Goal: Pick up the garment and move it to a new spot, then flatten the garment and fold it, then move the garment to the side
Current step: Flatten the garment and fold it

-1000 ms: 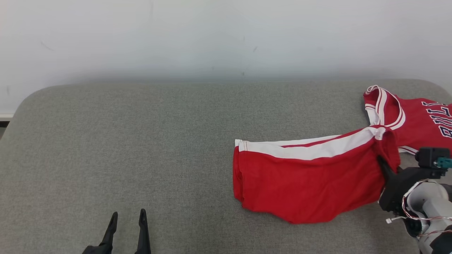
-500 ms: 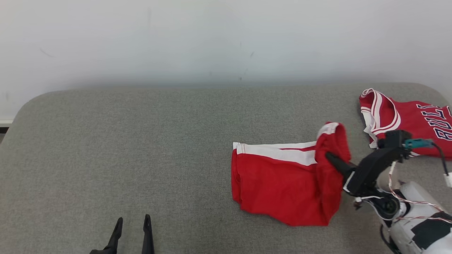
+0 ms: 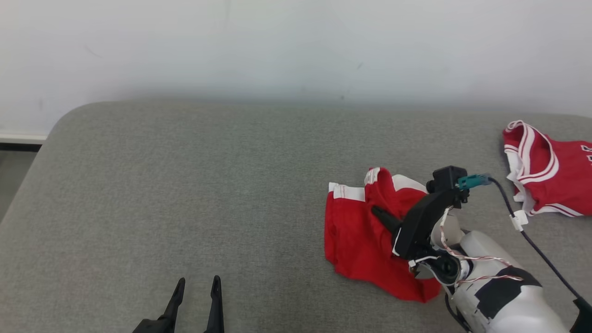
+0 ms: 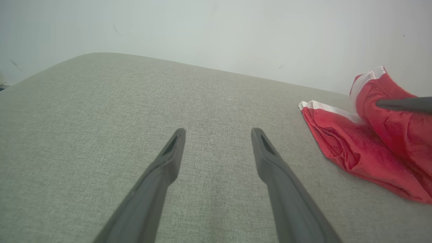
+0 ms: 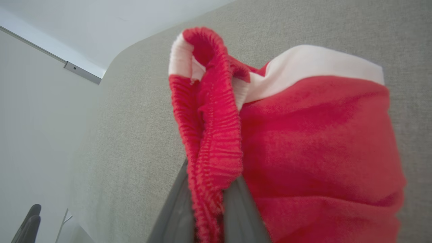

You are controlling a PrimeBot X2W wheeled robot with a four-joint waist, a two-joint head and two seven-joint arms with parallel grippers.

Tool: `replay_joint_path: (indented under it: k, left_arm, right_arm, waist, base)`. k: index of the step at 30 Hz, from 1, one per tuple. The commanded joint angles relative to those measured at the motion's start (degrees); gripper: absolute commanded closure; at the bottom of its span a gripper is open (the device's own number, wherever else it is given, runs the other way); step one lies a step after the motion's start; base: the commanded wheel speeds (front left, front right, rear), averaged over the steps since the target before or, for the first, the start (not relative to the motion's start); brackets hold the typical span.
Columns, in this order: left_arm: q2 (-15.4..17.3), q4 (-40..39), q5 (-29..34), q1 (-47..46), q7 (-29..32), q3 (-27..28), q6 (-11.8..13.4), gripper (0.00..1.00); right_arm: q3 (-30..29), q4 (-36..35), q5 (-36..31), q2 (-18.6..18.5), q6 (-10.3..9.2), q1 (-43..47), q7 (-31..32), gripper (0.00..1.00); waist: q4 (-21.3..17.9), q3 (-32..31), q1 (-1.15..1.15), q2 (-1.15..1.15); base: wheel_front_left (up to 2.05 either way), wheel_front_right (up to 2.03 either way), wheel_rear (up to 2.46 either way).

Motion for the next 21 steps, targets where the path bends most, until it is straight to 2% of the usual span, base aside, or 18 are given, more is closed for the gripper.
replay_joint_path:
  k: [1,6,8,9,15,20,21]
  left_arm:
    - [-0.04,0.19,-0.24,-0.59,-0.16,-0.20,0.33,0.00]
    - [-0.04,0.43,-0.43,-0.95,-0.16,-0.60,0.37,0.00]
    - [-0.04,0.49,-0.43,-0.92,-0.16,-0.60,0.48,0.00]
    - [-0.04,0.51,-0.39,-0.82,-0.16,-0.52,0.54,0.00]
    - [-0.05,0.45,-0.67,0.45,-0.16,1.22,0.86,0.00]
    - [-0.05,-0.21,0.08,0.98,-0.16,3.03,1.00,0.00]
    - [-0.05,-0.21,0.08,0.98,-0.16,3.03,1.00,0.00]
  right_arm:
    - [0.40,1.54,-1.69,0.90,-0.15,-0.78,-0.83,1.00]
    - [1.26,7.08,-5.96,3.28,-0.15,-2.06,-4.25,1.00]
    - [1.92,8.17,-7.47,3.75,-0.15,-2.27,-5.83,0.27]
    - [2.06,8.56,-7.56,4.03,-0.15,-2.15,-6.21,0.00]
    - [2.63,4.67,-7.71,1.56,-0.15,-1.20,-12.45,0.00]
    - [3.33,-1.64,-9.78,-3.09,-0.15,0.57,-21.69,0.00]
    - [3.33,-1.64,-9.78,-3.09,-0.15,0.57,-21.69,0.00]
  waist:
    - [1.19,0.56,0.01,0.00]
    - [2.61,0.87,0.01,0.00]
    - [2.85,0.88,0.01,0.00]
    - [2.90,0.83,0.01,0.00]
    - [1.91,0.10,0.01,0.00]
    - [-0.50,-0.19,0.01,0.00]
    - [-0.50,-0.19,0.01,0.00]
  base:
    - [0.00,0.00,0.00]
    - [0.00,0.00,0.00]
    - [0.00,0.00,0.00]
    - [0.00,0.00,0.00]
    - [0.00,0.00,0.00]
    - [0.00,0.00,0.00]
    - [0.00,0.00,0.00]
